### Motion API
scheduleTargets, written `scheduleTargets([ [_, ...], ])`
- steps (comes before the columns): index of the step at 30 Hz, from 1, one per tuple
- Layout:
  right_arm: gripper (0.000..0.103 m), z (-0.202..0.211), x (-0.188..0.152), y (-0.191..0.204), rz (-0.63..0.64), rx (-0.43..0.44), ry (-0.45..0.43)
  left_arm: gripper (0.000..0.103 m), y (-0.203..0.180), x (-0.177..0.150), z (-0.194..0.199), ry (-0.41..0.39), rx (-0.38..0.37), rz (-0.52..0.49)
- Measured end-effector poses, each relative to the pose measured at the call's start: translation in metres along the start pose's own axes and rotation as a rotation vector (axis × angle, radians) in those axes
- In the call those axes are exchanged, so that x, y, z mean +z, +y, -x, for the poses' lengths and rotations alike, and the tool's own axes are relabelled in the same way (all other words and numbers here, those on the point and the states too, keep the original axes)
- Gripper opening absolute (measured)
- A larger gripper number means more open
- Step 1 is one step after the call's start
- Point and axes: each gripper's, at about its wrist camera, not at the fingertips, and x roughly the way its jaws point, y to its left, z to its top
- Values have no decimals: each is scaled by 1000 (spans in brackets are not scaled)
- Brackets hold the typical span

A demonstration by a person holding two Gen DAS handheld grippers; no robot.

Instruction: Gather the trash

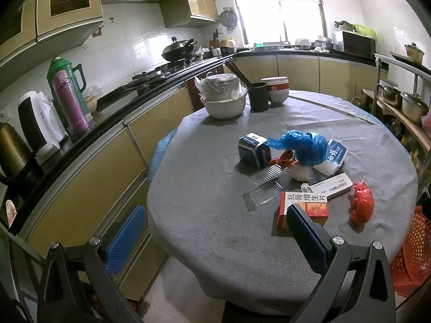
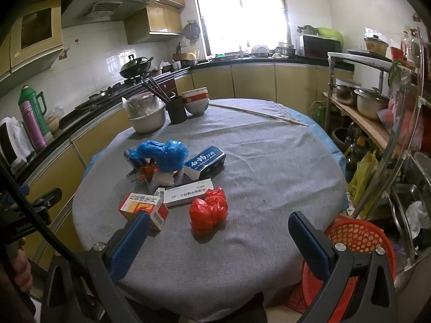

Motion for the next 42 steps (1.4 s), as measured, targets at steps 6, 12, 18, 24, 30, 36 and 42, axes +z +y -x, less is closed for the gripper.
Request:
scheduleTargets([
  [6, 103, -4, -1, -3, -9, 4, 9, 103, -2, 0, -5, 10, 1, -4],
  [12, 103, -9, -3, -4, -11, 7, 17, 103, -4, 0, -10, 20, 2, -6],
  [18, 103, -16, -4, -6, -21, 19, 32, 103, -7, -1, -16, 31, 1, -11],
  [24, 103, -26, -5, -8, -32, 33, 48, 103, -10, 0, -24, 46, 0, -16],
  [30, 103, -41, -3, -12, -53, 53, 77, 103, -13, -1, -38, 81, -16, -15],
  [36, 103, -71, -1, -22, -115, 92, 132, 103, -13, -2, -62, 139, -77, 4],
  [42, 90, -110, 0, -35, -209, 143, 212, 103, -16, -4, -88, 210, -183, 30],
])
